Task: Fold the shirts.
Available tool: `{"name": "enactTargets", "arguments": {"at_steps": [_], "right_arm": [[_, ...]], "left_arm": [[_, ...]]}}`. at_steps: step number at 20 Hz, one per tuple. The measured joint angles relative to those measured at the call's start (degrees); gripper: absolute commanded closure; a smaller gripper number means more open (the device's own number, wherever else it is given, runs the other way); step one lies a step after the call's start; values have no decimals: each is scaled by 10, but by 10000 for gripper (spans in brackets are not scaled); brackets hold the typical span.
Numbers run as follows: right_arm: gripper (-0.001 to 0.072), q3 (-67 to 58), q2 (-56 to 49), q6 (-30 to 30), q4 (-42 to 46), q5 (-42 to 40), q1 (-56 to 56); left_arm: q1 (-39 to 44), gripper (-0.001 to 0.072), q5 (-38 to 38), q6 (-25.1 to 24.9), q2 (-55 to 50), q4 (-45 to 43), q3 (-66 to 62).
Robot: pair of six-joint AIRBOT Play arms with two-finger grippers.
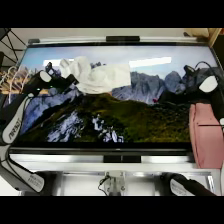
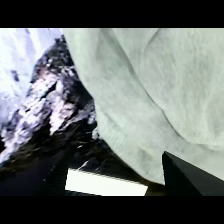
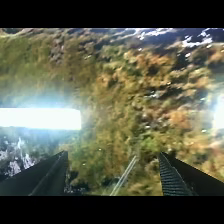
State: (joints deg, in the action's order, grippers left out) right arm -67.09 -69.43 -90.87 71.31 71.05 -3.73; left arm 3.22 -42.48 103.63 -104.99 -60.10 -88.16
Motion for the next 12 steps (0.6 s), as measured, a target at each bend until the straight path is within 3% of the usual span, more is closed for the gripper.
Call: {"name": "enactTargets", "arguments": {"at_steps": [1, 2, 4, 5, 8, 12], "right_arm": [[31, 0, 0, 0, -5, 4, 0], [31, 0, 0, 0, -9, 10, 0], [31, 0, 0, 0, -21, 23, 0], [31, 0, 0, 0, -27, 30, 0], [36, 0, 0, 0, -39, 40, 0], [38, 0, 0, 6, -42, 29, 0]], "left_arm": [[0, 57, 3, -6, -19, 27, -11], [0, 181, 9, -10, -38, 52, -23], [3, 538, 19, -18, -64, 85, -38], [4, 674, 25, -20, -73, 97, -43], [5, 674, 25, -36, -80, 118, -63], [11, 675, -13, -136, -16, 129, -94]]}}
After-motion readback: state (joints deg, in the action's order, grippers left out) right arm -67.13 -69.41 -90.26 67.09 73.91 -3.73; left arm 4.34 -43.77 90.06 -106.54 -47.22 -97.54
